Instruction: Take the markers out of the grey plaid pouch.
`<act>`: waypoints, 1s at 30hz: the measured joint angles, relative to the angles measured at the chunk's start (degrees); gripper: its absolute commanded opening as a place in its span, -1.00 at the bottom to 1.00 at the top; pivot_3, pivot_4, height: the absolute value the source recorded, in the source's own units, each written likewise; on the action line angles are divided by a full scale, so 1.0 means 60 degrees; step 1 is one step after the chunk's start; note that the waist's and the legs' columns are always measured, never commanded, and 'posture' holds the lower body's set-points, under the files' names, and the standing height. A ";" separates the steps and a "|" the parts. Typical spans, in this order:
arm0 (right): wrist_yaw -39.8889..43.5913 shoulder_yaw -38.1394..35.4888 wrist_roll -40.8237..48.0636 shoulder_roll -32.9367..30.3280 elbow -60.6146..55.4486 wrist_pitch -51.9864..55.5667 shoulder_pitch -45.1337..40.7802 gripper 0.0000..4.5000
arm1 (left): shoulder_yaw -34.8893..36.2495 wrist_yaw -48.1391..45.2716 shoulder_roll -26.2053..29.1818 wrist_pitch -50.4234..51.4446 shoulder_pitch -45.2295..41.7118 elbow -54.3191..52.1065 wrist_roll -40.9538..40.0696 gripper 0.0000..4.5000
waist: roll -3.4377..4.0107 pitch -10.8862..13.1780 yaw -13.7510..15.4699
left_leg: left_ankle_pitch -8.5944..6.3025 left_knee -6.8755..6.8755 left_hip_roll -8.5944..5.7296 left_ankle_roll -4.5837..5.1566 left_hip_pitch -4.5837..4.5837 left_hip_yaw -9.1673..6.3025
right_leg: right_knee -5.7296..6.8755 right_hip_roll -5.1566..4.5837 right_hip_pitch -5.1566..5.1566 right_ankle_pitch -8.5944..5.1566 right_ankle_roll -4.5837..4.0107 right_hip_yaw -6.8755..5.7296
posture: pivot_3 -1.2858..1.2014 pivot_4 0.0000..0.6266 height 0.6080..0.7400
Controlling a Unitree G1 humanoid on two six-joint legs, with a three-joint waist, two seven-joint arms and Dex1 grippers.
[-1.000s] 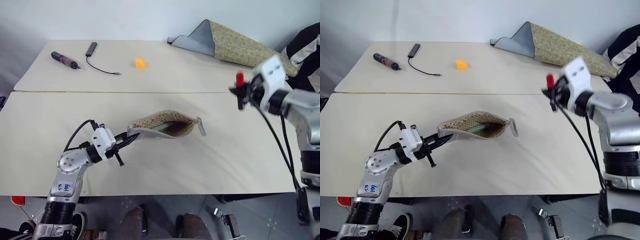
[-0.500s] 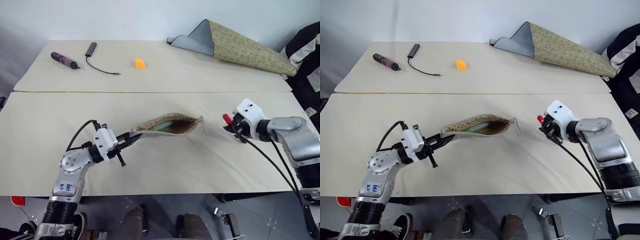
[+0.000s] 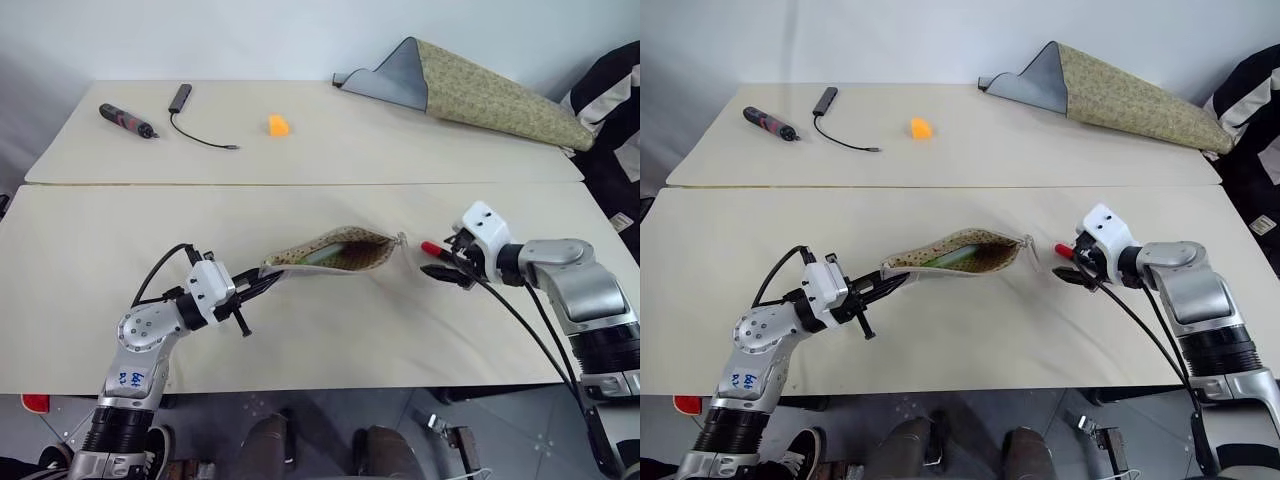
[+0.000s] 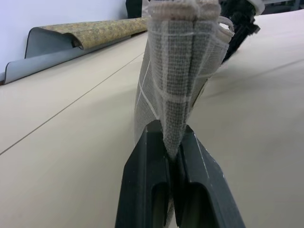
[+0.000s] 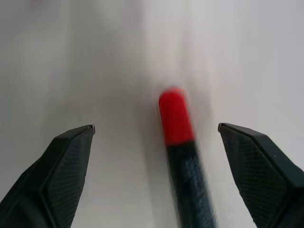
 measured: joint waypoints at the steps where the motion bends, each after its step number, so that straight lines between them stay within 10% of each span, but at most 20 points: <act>1: 0.0003 -0.0261 0.0144 -0.0003 -0.0164 0.0050 -0.0207 0.95 | -0.0002 -0.0005 0.0001 0.0009 0.0000 -0.0032 0.0000 -1.00 | 0.0000 0.0000 -0.0005 | 0.0000 0.0000 0.0001 0.0000 0.0000 0.0000 | 0.0000 0.0000 0.0000 0.0000 0.0000 0.0000 | 0.03 -0.52 1.00; 5: 0.0175 -0.1107 0.0927 -0.0075 -0.0832 0.0232 -0.1030 0.68 | -0.0039 -0.0049 0.0005 0.0105 -0.0023 -0.0127 -0.0001 -1.00 | 0.0000 0.0000 -0.0001 | -0.0006 -0.0002 0.0007 -0.0005 0.0000 -0.0001 | -0.0002 0.0000 -0.0003 0.0002 -0.0003 0.0000 | 0.03 -0.52 1.00; 16: 0.0128 -0.0407 0.3215 0.1248 -0.4250 0.1646 -0.0038 -0.99 | -0.0074 -0.0129 -0.0037 0.0317 -0.0402 -0.0074 -0.0002 -1.00 | -0.0001 0.0000 0.0005 | -0.0027 0.0002 0.0001 0.0011 -0.0002 0.0004 | -0.0002 -0.0004 -0.0003 0.0009 0.0004 0.0003 | 0.03 -0.52 1.00; 30: -0.0942 0.3408 -0.2574 0.1448 -0.1866 -0.3736 -0.0182 -0.84 | -0.0416 0.0203 -0.0400 0.1226 -0.0379 -0.0862 -0.0023 -1.00 | -0.0002 -0.0001 -0.0019 | -0.0019 0.0012 -0.0004 0.0008 -0.0001 0.0018 | 0.0007 0.0023 -0.0009 0.0012 0.0009 0.0007 | 0.03 -0.52 1.00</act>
